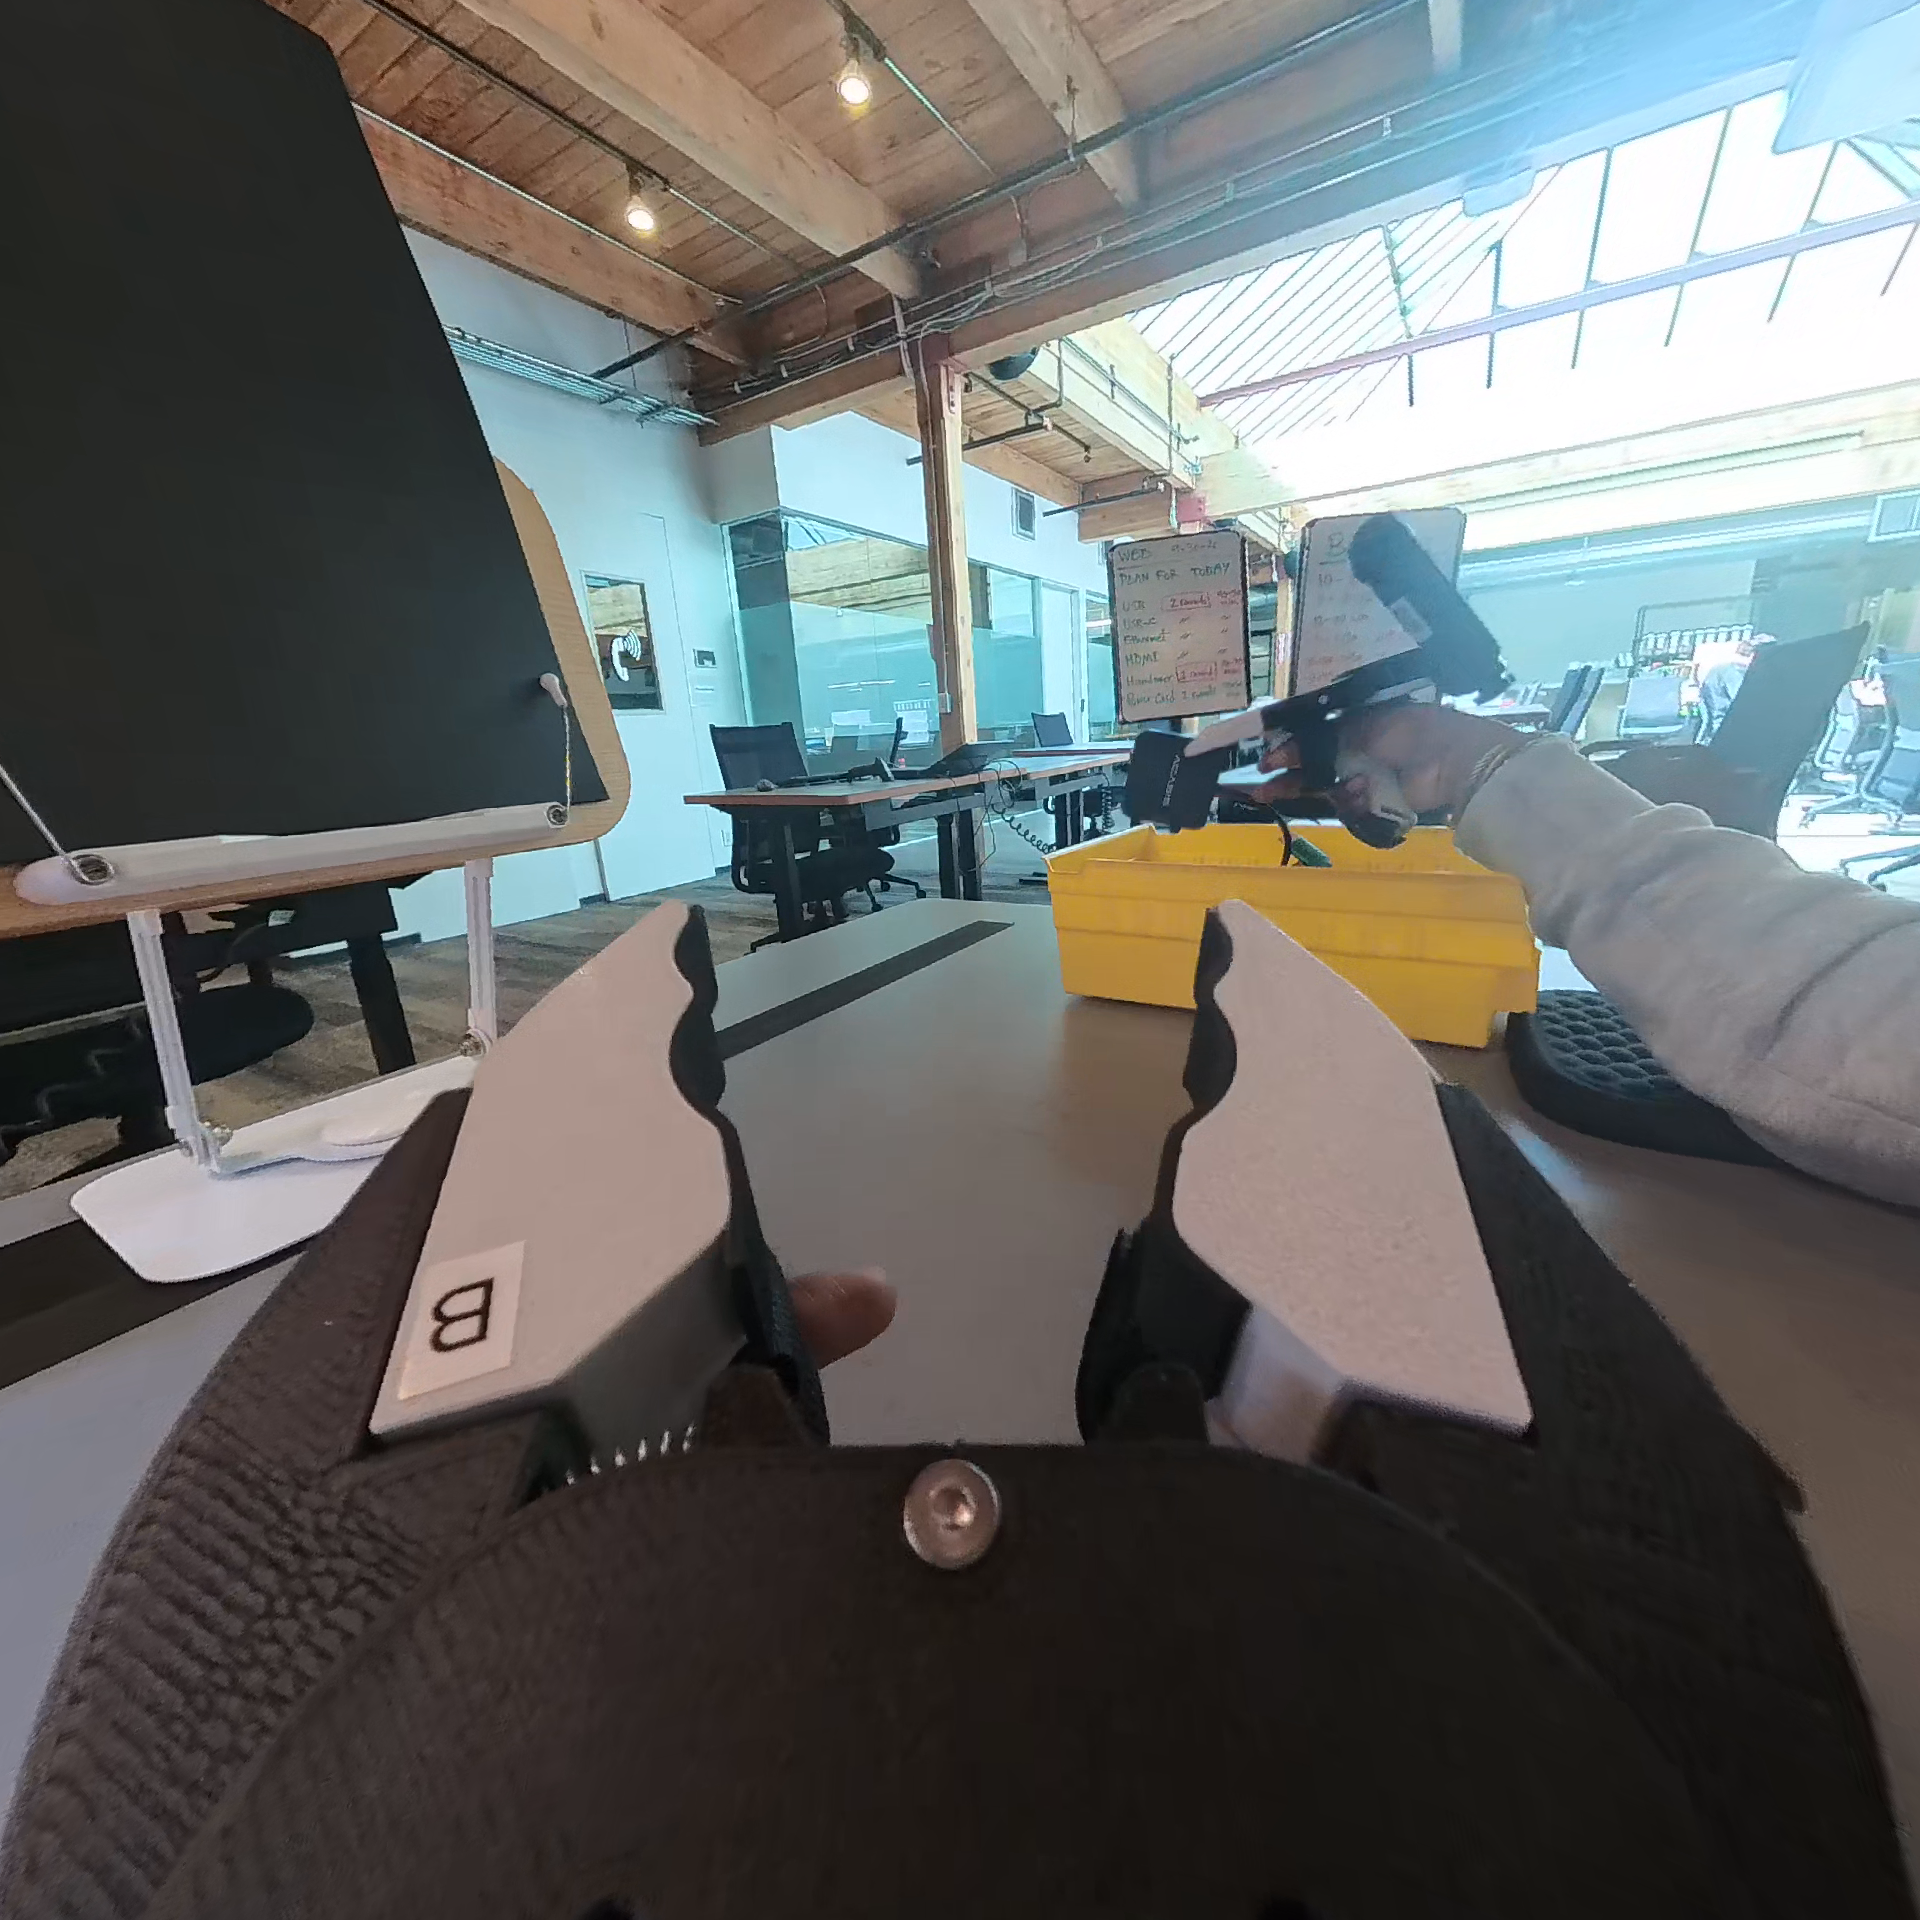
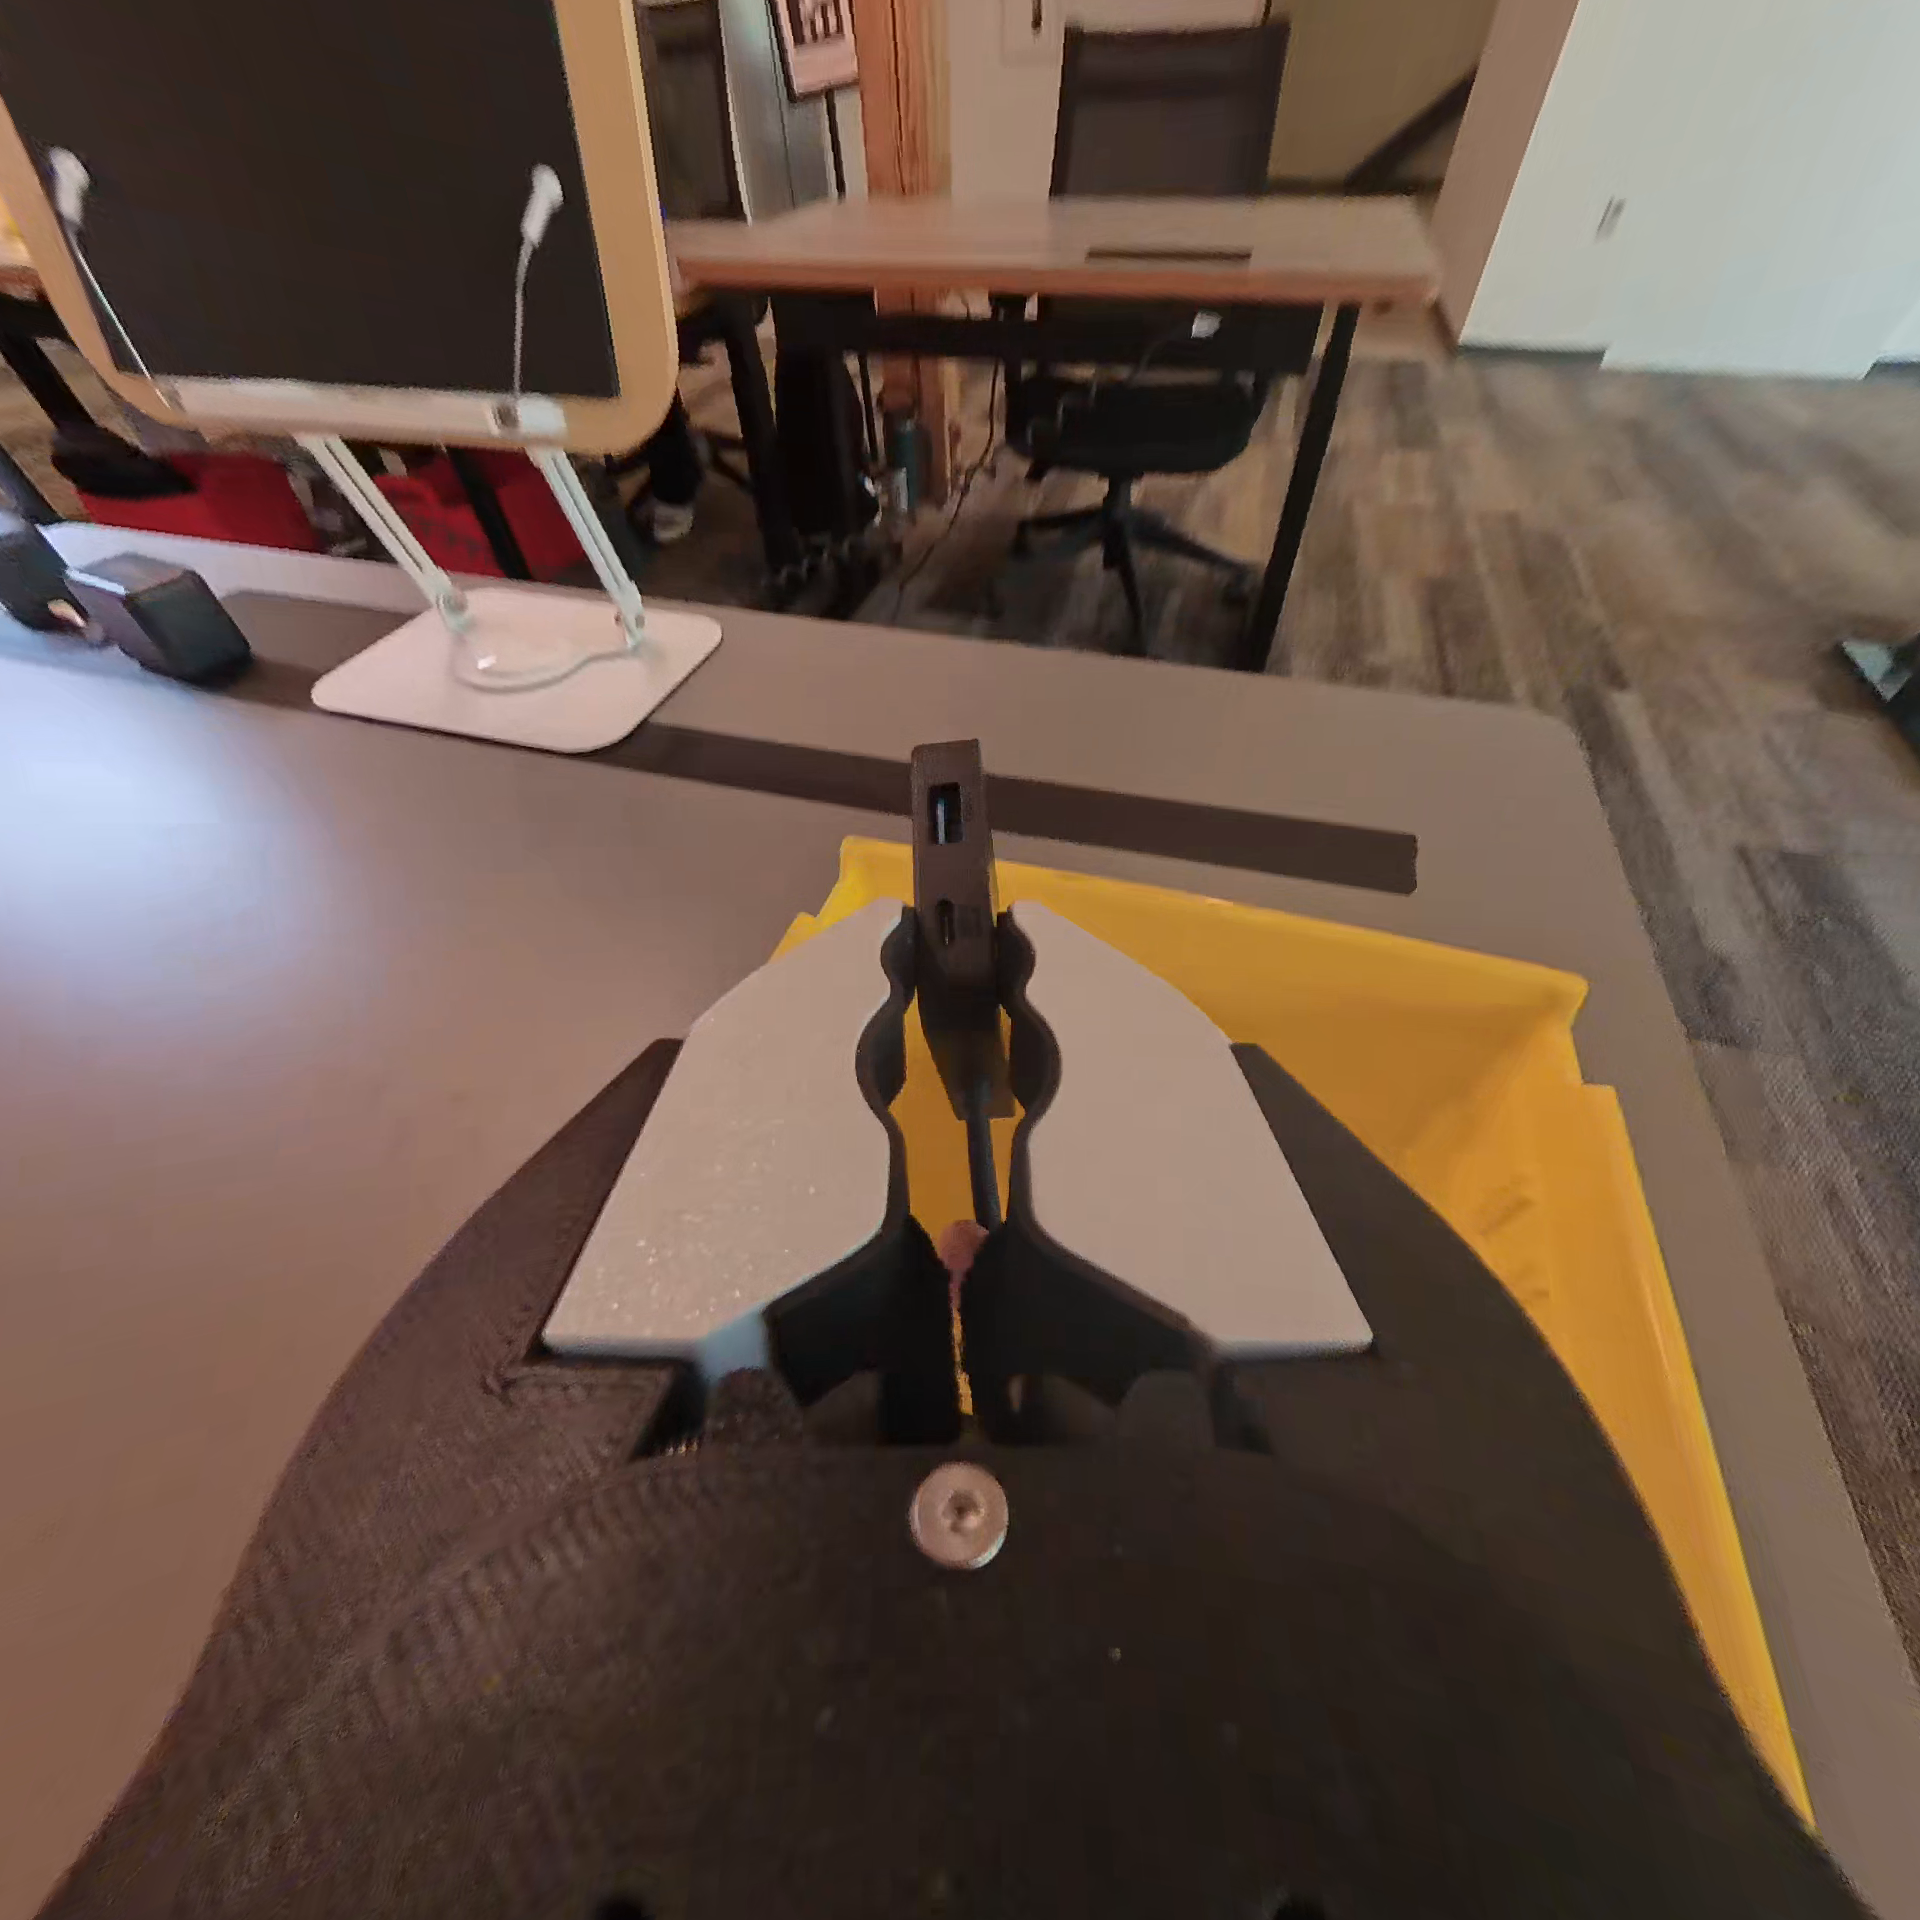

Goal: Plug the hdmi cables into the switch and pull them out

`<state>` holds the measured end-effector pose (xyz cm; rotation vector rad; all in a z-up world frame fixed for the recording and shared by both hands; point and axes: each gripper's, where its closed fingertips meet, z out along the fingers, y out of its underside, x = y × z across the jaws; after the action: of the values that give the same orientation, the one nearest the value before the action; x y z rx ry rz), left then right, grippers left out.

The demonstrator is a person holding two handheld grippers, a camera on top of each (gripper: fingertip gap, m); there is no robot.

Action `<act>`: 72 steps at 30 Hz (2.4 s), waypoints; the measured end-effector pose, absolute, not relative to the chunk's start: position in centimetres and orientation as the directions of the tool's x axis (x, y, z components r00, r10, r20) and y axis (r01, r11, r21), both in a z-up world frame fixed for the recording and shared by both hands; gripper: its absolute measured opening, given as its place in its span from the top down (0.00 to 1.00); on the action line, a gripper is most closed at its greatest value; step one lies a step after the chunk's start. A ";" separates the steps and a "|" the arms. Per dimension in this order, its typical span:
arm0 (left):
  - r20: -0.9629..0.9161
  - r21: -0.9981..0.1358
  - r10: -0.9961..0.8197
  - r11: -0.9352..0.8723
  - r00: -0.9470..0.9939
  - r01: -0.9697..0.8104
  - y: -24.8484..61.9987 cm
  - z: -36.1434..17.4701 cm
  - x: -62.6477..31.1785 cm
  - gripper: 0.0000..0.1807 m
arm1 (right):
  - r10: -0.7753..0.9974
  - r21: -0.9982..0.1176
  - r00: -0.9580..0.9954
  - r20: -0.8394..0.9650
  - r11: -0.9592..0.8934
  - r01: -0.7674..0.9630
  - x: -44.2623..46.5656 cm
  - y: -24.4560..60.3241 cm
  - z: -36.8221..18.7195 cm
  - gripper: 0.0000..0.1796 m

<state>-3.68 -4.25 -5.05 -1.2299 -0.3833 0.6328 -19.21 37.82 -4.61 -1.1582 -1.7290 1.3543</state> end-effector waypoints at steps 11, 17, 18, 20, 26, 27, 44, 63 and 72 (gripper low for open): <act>-0.054 -0.959 0.626 0.186 0.778 -0.216 -4.0 -5.4 -3.7 0.52 | 0.893 -0.866 -0.444 -0.074 0.163 0.473 -19.7 35.8 -8.8 0.89; -0.063 -0.963 0.626 0.168 0.777 -0.213 -3.8 -5.7 -3.7 0.53 | 0.901 -0.941 -0.429 -0.065 0.087 0.327 -19.2 36.1 -4.2 0.74; -0.063 -0.962 0.627 0.168 0.776 -0.214 -3.8 -5.7 -3.7 0.53 | 0.902 -0.963 -0.429 -0.046 0.074 0.259 -18.9 36.1 -2.7 0.70; -0.060 -0.962 0.630 0.171 0.774 -0.214 -3.9 -5.7 -3.8 0.54 | 0.906 -0.996 -0.423 -0.003 0.033 0.078 -17.9 36.2 1.0 0.62; -0.055 -0.967 0.652 0.153 0.756 -0.203 -4.2 -5.9 -4.2 0.57 | 0.864 -0.876 -0.495 0.092 -0.166 -0.453 -11.1 35.3 11.7 0.31; -0.053 -0.968 0.655 0.151 0.754 -0.200 -4.2 -6.0 -4.2 0.57 | 0.857 -0.848 -0.509 0.075 -0.213 -0.484 -10.0 35.4 12.9 0.26; 0.159 -0.919 0.819 0.326 0.551 -0.221 -18.8 4.2 1.7 0.43 | 0.780 -0.425 -0.572 -0.253 -0.621 -0.659 -0.3 44.5 18.8 0.40; 0.151 -0.708 0.987 0.152 -0.063 0.690 -40.6 -13.9 -0.5 0.60 | 0.816 -0.309 -0.513 -0.267 -0.577 -0.756 4.1 45.9 19.7 0.55; 0.014 -0.553 0.996 0.077 -0.083 0.829 -40.2 -16.3 -0.7 0.75 | 0.839 -0.333 -0.497 -0.224 -0.545 -0.770 4.3 44.7 20.3 0.55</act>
<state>-0.73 -40.22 -16.26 -1.8070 -1.9721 0.5814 4.30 44.70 20.27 -0.4454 -0.2323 2.1093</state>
